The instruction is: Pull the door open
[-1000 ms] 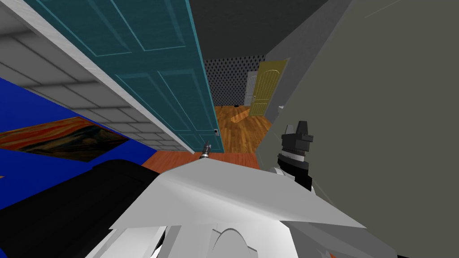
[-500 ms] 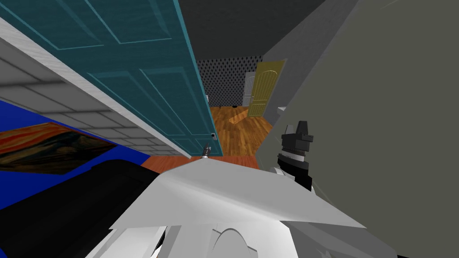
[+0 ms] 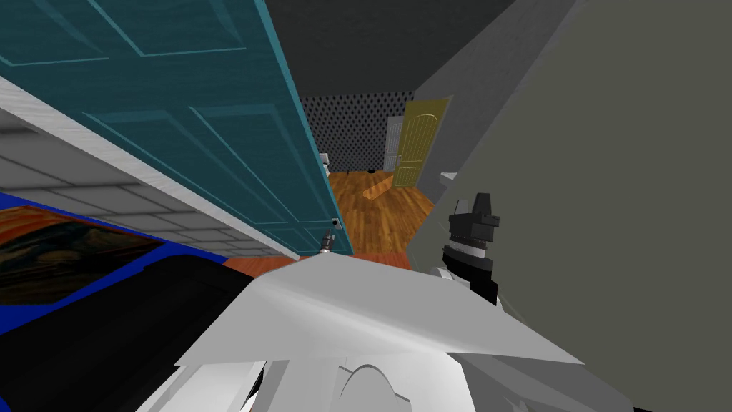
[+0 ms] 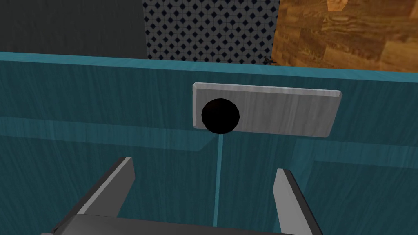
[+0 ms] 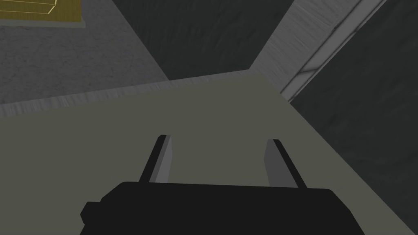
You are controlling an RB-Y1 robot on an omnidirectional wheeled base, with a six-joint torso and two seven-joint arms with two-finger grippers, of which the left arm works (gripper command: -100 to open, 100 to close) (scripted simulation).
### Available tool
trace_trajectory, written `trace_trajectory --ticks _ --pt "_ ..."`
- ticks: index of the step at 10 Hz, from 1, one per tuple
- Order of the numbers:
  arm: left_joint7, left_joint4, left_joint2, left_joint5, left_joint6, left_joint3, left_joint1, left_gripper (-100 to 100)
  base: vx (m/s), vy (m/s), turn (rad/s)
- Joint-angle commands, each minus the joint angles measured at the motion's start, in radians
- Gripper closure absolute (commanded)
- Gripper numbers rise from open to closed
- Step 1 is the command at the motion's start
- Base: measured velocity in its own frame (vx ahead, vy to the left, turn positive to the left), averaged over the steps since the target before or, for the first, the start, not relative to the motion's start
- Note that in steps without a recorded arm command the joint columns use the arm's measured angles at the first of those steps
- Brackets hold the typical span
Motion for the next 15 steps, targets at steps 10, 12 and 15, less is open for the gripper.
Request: trace_trajectory --ticks 10,12,15 --pt "0.02 0.036 0.028 0.019 0.002 0.033 -0.021 100 0.082 0.007 -0.041" --pt "0.033 0.039 0.039 0.014 -0.011 0.021 -0.009 100 -0.053 0.009 -0.054" --pt "0.065 0.04 0.065 0.005 -0.044 -0.002 0.016 100 -0.211 0.046 -0.156"
